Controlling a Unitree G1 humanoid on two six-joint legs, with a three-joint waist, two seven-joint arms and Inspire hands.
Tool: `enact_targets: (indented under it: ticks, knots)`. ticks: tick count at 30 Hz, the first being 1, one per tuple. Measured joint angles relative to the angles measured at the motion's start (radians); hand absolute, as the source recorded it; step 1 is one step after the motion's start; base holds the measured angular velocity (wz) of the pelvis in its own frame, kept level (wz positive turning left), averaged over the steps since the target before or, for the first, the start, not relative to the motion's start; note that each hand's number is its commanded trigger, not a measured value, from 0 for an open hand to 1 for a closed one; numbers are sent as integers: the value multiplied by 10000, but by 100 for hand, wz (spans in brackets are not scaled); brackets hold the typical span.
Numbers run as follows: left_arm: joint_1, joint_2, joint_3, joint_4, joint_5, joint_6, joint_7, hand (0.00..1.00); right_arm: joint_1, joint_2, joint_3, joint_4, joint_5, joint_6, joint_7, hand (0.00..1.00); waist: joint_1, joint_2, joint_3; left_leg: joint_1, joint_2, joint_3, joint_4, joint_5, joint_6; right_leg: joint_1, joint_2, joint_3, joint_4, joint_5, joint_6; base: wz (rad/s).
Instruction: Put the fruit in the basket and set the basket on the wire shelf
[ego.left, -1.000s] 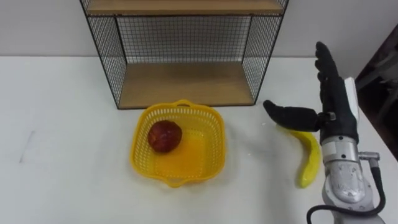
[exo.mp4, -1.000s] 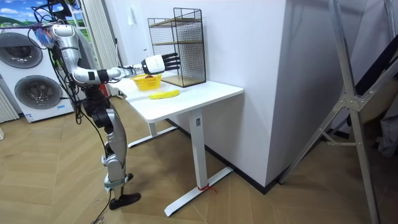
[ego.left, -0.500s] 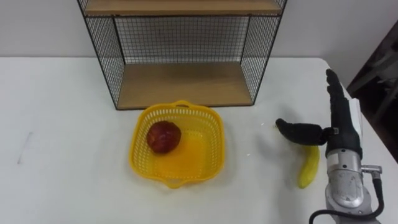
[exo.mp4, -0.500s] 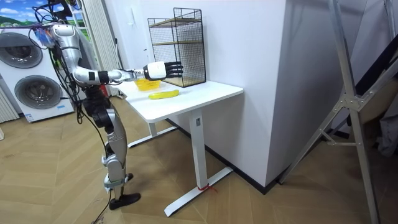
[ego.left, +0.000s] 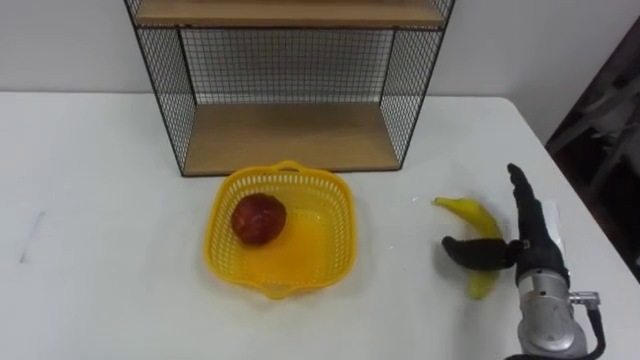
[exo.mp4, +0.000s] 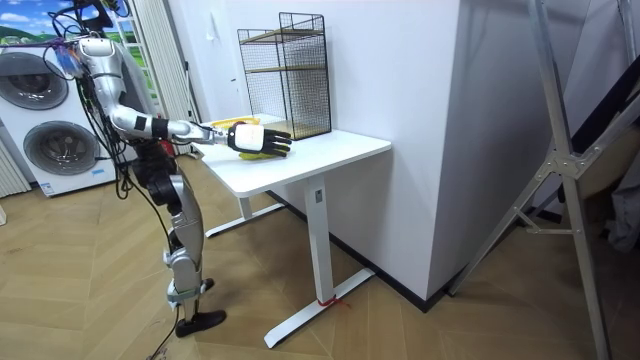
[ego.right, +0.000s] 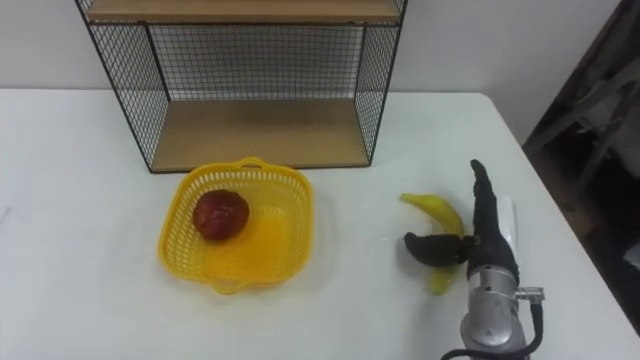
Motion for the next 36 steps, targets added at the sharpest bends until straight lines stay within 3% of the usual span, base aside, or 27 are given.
enact_targets:
  ticks: [13,14,15,16,21,25,29,36]
  knots:
    - [248,22,194,-805,131,540,55,0,-380,8,-263,1030,-170,-194,804,0,-78,118,-83,187,31,-105,54,-23,7,290,-4,-92,21,8,-8,1]
    - [287,20,188,-805,131,609,55,0,-425,8,-300,1202,-197,-196,834,12,-91,146,-98,203,29,-151,80,-28,16,338,-22,-144,32,7,-7,10]
    - [299,13,180,-805,131,643,55,0,-446,10,-339,1256,-205,-196,837,76,-87,155,-104,205,27,-168,91,-28,19,348,-30,-154,40,7,-7,9]
    - [305,9,169,-805,131,696,56,0,-510,10,-379,1378,-226,-196,840,100,-79,166,-110,203,17,-195,102,-25,22,361,-44,-174,41,8,-5,5]
    - [506,-49,182,-806,134,933,64,0,-776,11,-655,1892,-324,-223,719,100,-48,137,-107,154,-23,-225,255,-22,33,379,-50,-152,-23,0,7,2]
    - [558,-52,230,-967,135,1066,78,0,-900,-83,-764,2159,-551,-227,673,100,-46,74,-151,154,-26,-259,268,-21,37,420,-51,-180,-47,1,8,3]
    - [652,-25,247,-1381,136,1072,228,0,-901,-318,-845,2366,-847,-215,508,100,5,24,-224,167,-26,-319,251,-24,34,520,-38,-285,-167,2,10,7]
    - [624,-28,248,-1424,127,1064,428,0,-941,-289,-1010,2446,-1242,-127,225,100,-12,-17,-226,195,-21,-407,242,-62,9,646,-4,-335,-218,-5,9,4]
